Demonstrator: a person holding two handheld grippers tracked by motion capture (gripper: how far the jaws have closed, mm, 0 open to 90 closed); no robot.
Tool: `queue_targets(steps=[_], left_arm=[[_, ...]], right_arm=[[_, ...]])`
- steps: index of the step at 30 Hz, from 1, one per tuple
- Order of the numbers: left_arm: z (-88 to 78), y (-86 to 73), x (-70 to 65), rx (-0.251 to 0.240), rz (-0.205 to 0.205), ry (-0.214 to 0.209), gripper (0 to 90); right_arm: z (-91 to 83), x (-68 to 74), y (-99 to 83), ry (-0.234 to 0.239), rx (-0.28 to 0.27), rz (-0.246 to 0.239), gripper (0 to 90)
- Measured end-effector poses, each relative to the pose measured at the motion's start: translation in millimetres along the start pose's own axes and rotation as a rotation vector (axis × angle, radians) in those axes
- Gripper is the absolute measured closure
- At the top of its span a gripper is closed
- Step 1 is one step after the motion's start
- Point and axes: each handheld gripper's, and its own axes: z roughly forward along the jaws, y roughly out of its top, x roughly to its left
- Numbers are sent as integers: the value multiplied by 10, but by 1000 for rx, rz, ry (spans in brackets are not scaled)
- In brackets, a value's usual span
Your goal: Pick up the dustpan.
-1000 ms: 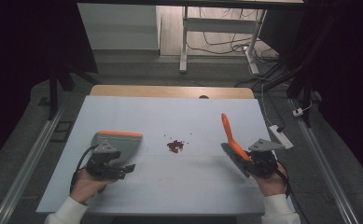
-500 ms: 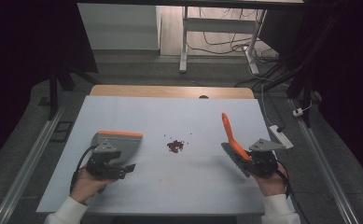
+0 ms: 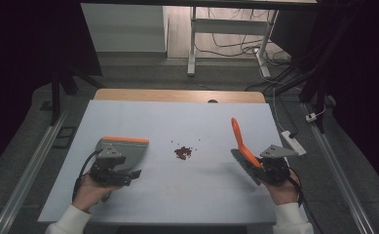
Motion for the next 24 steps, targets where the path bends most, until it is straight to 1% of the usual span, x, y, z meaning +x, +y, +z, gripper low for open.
queue_targets(steps=[1, 2, 5, 6, 7, 8, 10, 11, 12, 14, 15, 16, 17, 21, 22, 23, 24], left_arm=[[-19, 20, -1, 0, -12, 8, 194], [-19, 20, -1, 0, -12, 8, 195], [-56, 40, -4, 3, -32, 16, 195], [-81, 55, 12, 14, -54, 22, 195], [-93, 67, 19, 21, -66, 27, 196], [-93, 67, 19, 21, -66, 27, 198], [-125, 93, 32, 23, -85, 43, 204], [-150, 114, 41, 22, -101, 51, 205], [-155, 120, 45, 25, -105, 54, 205], [-157, 121, 48, 29, -108, 55, 205], [-152, 110, 63, 43, -121, 59, 205], [-152, 110, 63, 43, -121, 59, 205], [-145, 86, 86, 59, -144, 72, 205], [-143, 46, 125, 84, -164, 83, 204], [-148, 27, 155, 95, -179, 90, 204], [-148, 27, 155, 95, -179, 90, 204], [-152, 19, 170, 99, -189, 94, 204]], right_arm=[[0, -4, 0, 0, -2, -1, 700], [-1, -9, 0, 1, -3, 1, 700], [-10, -19, 1, 3, -10, 9, 700], [-13, -19, 1, 4, -12, 10, 700], [-16, -19, 1, 7, -14, 9, 700], [-19, -18, 1, 8, -15, 7, 700], [-23, -17, 1, 7, -16, 1, 700], [-24, -16, 2, 7, -16, 1, 700], [-26, -18, 2, 6, -17, 1, 700], [-28, -18, 2, 4, -17, 4, 700], [-29, -18, 2, 3, -17, 4, 700], [-27, -16, 2, 4, -17, 3, 700], [-25, -13, 2, 5, -16, 2, 700], [-13, 8, 11, 3, -12, -4, 700], [-12, 14, 16, 3, -12, -8, 700], [-11, 19, 20, 4, -13, -13, 700], [-11, 24, 25, 5, -12, -18, 700]])
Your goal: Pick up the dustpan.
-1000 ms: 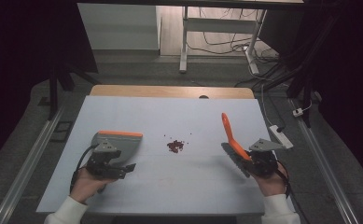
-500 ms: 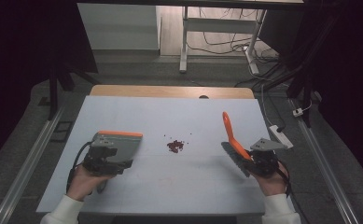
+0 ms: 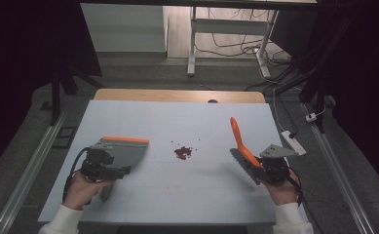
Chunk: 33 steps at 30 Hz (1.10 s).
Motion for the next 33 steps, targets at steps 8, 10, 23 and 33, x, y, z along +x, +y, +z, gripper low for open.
queue_targets(steps=[8, 10, 23, 33], left_arm=[[-41, -33, 97, 29, -74, 15, 203], [-59, -46, 117, 30, -81, 25, 203], [-30, -189, 177, 66, -125, 52, 186], [65, -288, 234, 118, -167, 42, 177]], right_arm=[[8, 12, -2, 2, 4, -4, 700], [12, 12, -5, 2, 5, -5, 700], [43, 34, -9, 12, 16, -10, 700], [52, 47, -9, 14, 19, -11, 700]])
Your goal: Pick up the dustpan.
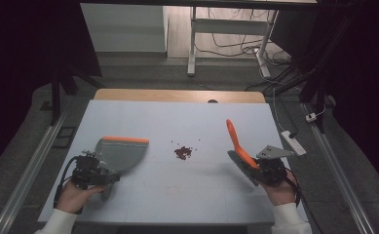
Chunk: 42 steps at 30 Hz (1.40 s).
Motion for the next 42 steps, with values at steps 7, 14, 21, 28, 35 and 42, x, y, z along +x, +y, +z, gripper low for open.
queue_targets(steps=[7, 14, 21, 28, 35, 42], left_arm=[[93, -10, 48, 22, -19, -2, 175], [164, -13, 52, 9, -26, -4, 201], [215, -10, 54, 6, -36, -2, 255], [254, 6, 62, -4, -57, -17, 359], [269, 10, 87, -11, -76, -28, 484], [279, 12, 82, -12, -88, -61, 572]], right_arm=[[17, 7, -6, -10, 6, -6, 700], [12, 10, -5, -12, 6, -2, 700], [23, 17, -3, -11, 9, -8, 700], [26, 25, 2, -10, 9, -9, 700], [30, 20, 0, -12, 10, -13, 700], [26, 20, 1, -12, 9, -13, 700]])
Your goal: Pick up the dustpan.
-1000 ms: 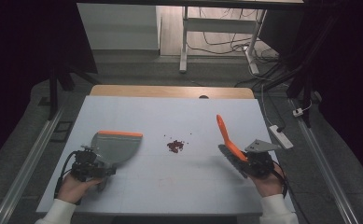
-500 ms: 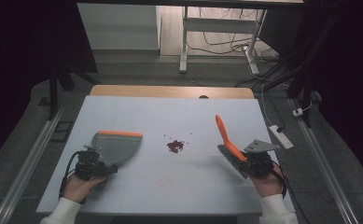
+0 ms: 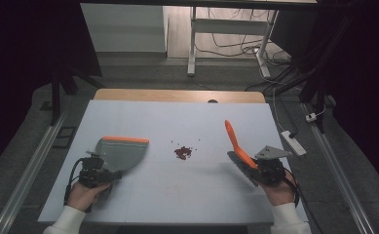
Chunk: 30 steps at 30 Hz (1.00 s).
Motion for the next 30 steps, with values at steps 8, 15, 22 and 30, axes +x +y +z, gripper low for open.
queue_targets(steps=[8, 15, 22, 30], left_arm=[[-3, -1, 15, -2, -14, -8, 584], [-18, -1, 37, -16, -25, 1, 613], [-30, -4, 54, -22, -22, -3, 616], [-54, -11, 71, -47, -10, 5, 617]], right_arm=[[8, 0, -4, -1, 5, 3, 700], [7, -1, -4, -1, 5, 0, 700], [7, 2, -3, 0, 4, -2, 700], [13, 1, -6, 1, 7, -2, 700]])
